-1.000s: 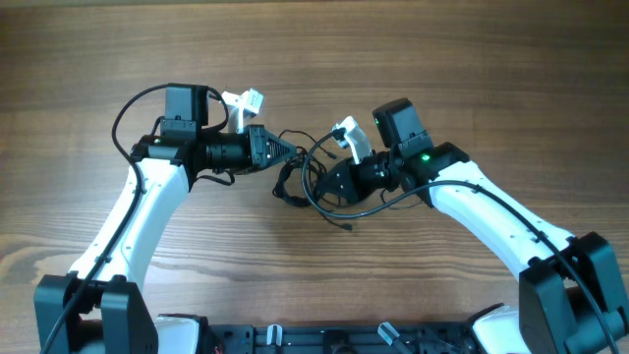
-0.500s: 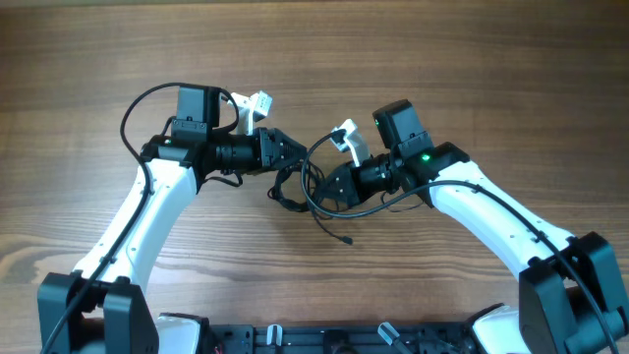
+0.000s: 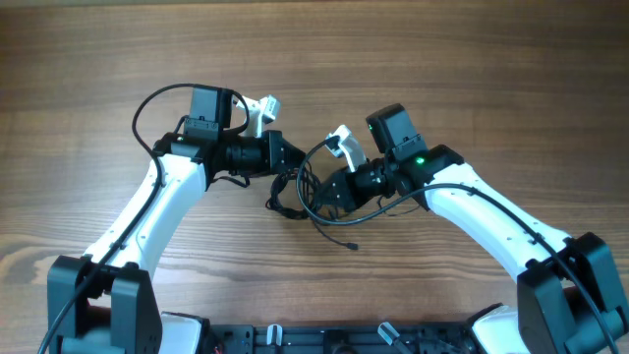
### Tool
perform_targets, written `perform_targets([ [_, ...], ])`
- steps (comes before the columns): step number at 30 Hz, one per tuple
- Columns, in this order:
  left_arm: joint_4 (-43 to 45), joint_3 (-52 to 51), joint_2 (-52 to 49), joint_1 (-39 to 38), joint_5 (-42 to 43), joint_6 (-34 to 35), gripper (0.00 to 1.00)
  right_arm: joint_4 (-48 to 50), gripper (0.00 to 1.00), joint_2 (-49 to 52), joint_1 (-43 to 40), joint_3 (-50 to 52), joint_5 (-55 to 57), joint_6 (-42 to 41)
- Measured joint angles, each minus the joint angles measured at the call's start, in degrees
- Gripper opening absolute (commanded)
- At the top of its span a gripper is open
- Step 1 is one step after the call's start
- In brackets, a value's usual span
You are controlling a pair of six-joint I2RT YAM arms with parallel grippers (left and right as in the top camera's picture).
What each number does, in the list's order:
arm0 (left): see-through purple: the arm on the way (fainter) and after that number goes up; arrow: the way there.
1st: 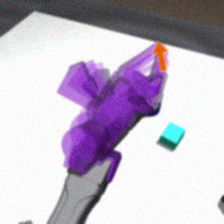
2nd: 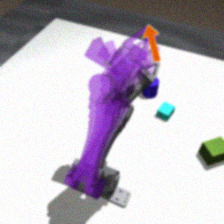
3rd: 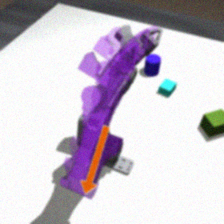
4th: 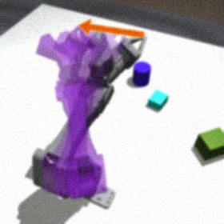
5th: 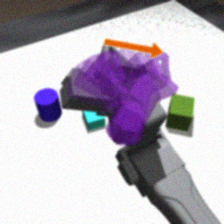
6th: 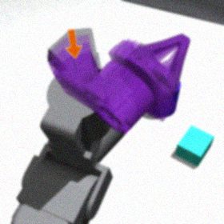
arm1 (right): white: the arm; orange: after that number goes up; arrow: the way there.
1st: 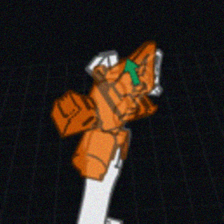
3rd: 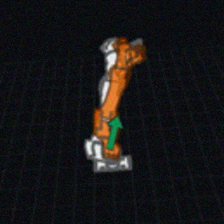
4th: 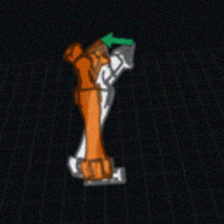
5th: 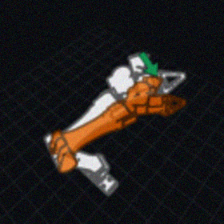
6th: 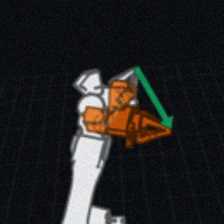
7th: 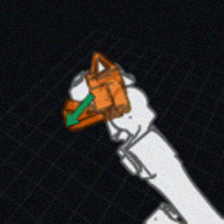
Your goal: Untangle cables
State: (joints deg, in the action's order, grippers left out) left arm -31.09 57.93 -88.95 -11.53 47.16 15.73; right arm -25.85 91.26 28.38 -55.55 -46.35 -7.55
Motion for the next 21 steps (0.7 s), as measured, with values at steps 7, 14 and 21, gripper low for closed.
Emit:
perform_targets([
  [7,-6.25,0.0,0.0,0.0,-0.94,-0.48,0.14,-0.74,0.04,0.0,0.26,0.0,1.42,0.15],
  [14,-7.91,0.0,0.0,-0.5,-1.95,-0.9,0.04,-0.76,0.05,0.0,0.24,0.0,1.46,0.15],
  [21,-6.62,0.0,0.0,-0.04,-1.9,-0.85,0.04,-3.8,0.04,0.0,0.26,-0.07,6.19,-0.07],
])
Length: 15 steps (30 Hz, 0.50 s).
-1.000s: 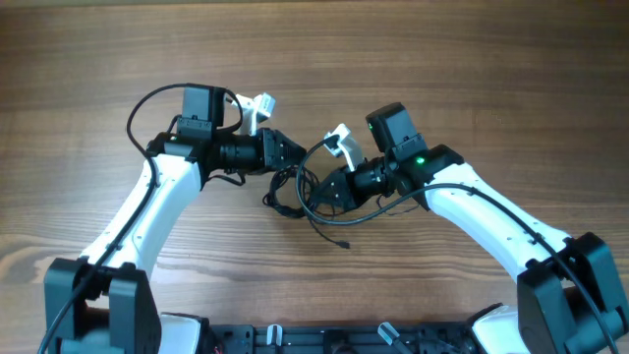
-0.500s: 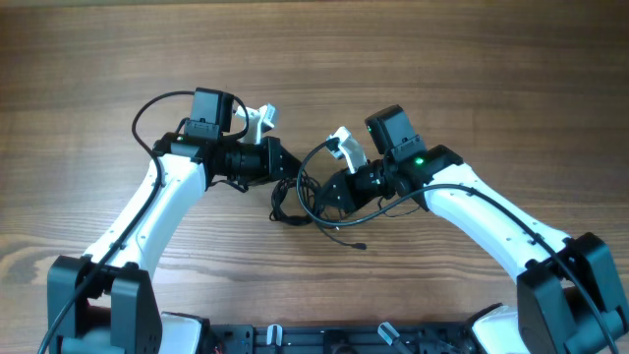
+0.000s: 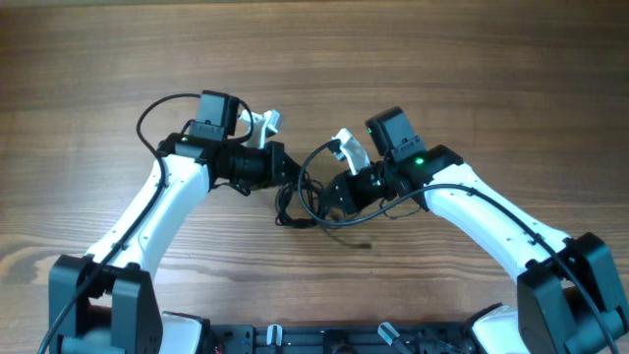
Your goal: Untangle cables
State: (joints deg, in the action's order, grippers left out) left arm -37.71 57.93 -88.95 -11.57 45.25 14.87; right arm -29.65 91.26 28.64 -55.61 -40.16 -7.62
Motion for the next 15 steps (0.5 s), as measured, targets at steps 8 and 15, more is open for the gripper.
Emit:
perform_targets([
  [8,2.78,-0.02,0.02,7.37,9.2,6.08,0.04,-6.91,0.04,-0.66,0.04,-1.38,12.85,-7.5],
  [15,-8.33,-0.22,0.02,4.31,9.18,6.91,0.04,-16.63,0.04,-1.2,0.98,-1.73,27.06,-31.15],
])
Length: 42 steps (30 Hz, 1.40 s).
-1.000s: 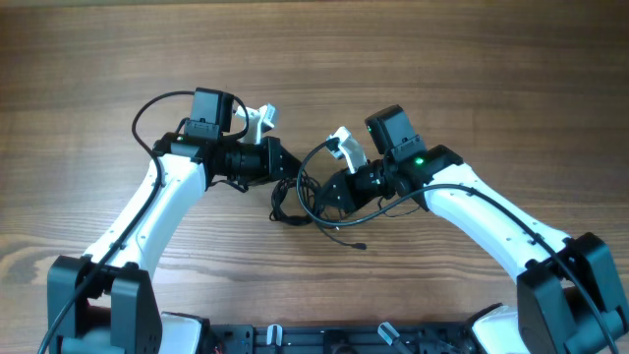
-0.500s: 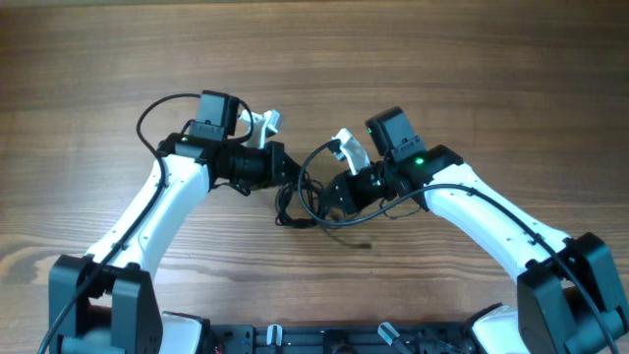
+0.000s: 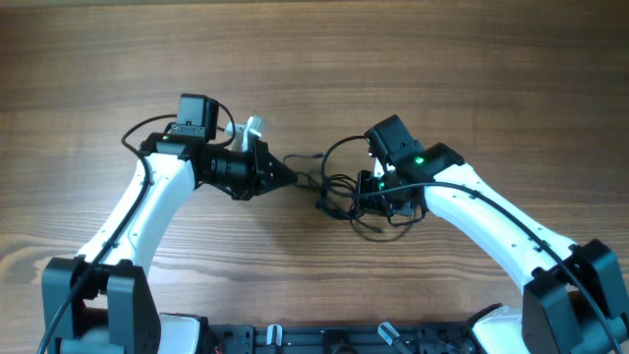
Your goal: Untangle cables
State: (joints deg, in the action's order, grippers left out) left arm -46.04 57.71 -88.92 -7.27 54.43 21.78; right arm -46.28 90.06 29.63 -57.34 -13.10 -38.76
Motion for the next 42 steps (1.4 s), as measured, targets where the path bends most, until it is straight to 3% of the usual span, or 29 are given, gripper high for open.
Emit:
perform_targets([
  [2,-0.96,0.0,0.0,-0.66,-0.79,0.0,0.05,-0.72,0.04,-0.13,0.15,-0.09,1.81,-2.25],
  [3,-0.92,0.0,0.0,-1.03,-1.05,0.0,0.12,-0.85,0.04,-0.13,0.2,-0.09,2.25,-2.91],
  [6,2.01,0.04,0.13,-1.03,-1.79,0.04,0.55,0.09,0.04,-0.13,-0.22,0.35,2.43,0.22],
  [8,4.39,0.11,0.39,-0.59,-2.19,0.07,0.64,1.79,0.04,-0.11,-1.25,1.01,-0.96,5.31],
  [13,4.81,0.13,0.44,-0.59,-2.99,0.0,0.59,9.86,0.04,-0.09,-1.22,1.11,-21.24,17.4],
  [18,1.2,0.13,0.44,-0.59,-8.74,-0.02,0.58,12.68,0.04,-0.09,-1.22,1.11,-32.85,21.64],
  [21,1.05,0.13,0.44,-0.59,-10.78,-0.02,0.45,12.72,0.04,-0.09,-1.22,1.11,-34.91,22.43],
  [31,6.36,0.13,0.44,-3.28,-13.79,-0.02,0.4,12.74,0.04,-0.09,-1.22,1.11,-35.39,22.43],
  [33,7.1,0.13,0.44,-6.73,-16.31,-0.02,0.31,12.74,0.04,-0.09,-1.22,1.11,-35.41,22.43],
  [36,8.2,0.13,0.42,-10.43,-19.67,-0.09,0.04,12.5,0.04,-0.09,-1.22,1.11,-35.5,22.43],
  [42,8.5,0.13,0.42,-9.92,-22.01,-0.22,0.04,12.74,0.04,-0.09,-1.22,1.11,-35.54,22.43],
])
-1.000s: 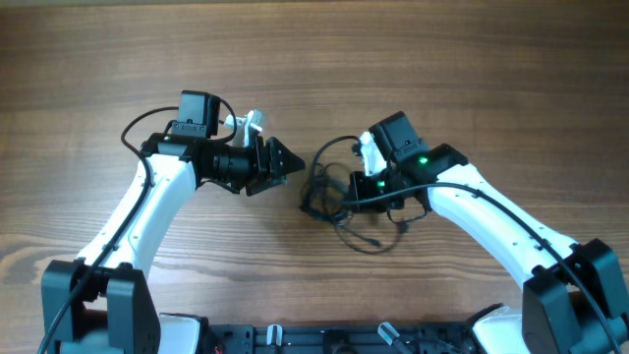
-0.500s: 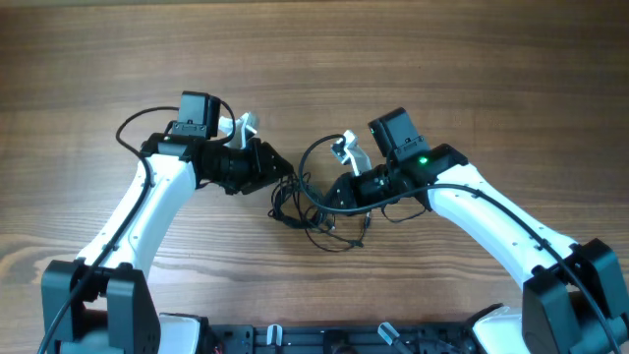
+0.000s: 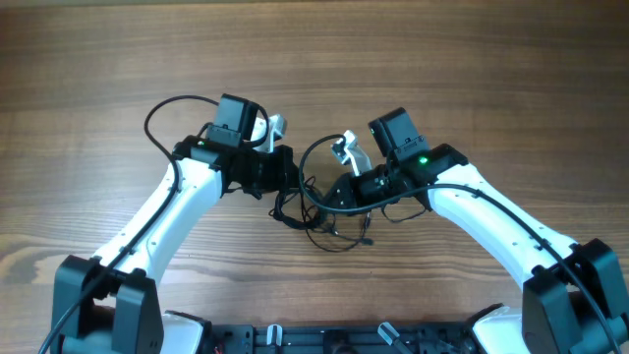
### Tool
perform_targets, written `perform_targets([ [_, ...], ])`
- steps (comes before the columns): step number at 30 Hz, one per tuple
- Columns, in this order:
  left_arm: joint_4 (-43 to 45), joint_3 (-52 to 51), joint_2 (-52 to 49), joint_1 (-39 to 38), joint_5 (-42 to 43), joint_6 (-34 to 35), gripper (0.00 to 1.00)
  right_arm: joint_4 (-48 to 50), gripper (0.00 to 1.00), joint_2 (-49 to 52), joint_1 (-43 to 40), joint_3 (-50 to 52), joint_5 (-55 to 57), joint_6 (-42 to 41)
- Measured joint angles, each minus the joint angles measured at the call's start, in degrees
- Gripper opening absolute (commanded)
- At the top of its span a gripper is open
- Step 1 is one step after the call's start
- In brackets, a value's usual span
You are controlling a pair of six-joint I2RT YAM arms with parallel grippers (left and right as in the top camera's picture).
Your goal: Untangle cables
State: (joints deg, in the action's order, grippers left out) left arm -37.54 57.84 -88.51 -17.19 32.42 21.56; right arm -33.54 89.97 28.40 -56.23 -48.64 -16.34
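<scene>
A tangle of thin black cables (image 3: 313, 218) lies at the middle of the wooden table, between my two grippers. One strand arches up in a loop (image 3: 306, 155) and a loose end with a small plug (image 3: 366, 240) trails to the front right. My left gripper (image 3: 288, 183) meets the tangle from the left and looks shut on a strand. From the right, my right gripper (image 3: 332, 194) reaches into the same bundle and also seems shut on it. The dark fingers blend with the cables.
The brown wooden table (image 3: 472, 59) runs out on all sides. The left arm's own supply cable (image 3: 157, 110) loops out behind its wrist. Both arm bases (image 3: 314, 339) stand along the front edge.
My left gripper has moved right, back toward the right one. The cable that was stretched between the two grippers now hangs bunched in loops between them. The right wrist has turned and lifted slightly.
Both grippers first stood close together at the tangle in the middle. Then the left one shifted a little forward with it. After that the left gripper was far to the left, with cable drawn out between the two. Now they are close again and the bundle is slack.
</scene>
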Motion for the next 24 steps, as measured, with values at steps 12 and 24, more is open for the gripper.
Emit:
perform_targets([
  [12,11.06,-0.81,8.31,11.23,6.01,10.75,0.04,2.84,0.04,0.0,0.04,-1.79,-1.38,-0.02],
  [24,22.64,0.0,10.03,14.58,24.28,15.19,0.39,-11.21,0.04,0.04,0.04,0.44,28.79,-11.34],
])
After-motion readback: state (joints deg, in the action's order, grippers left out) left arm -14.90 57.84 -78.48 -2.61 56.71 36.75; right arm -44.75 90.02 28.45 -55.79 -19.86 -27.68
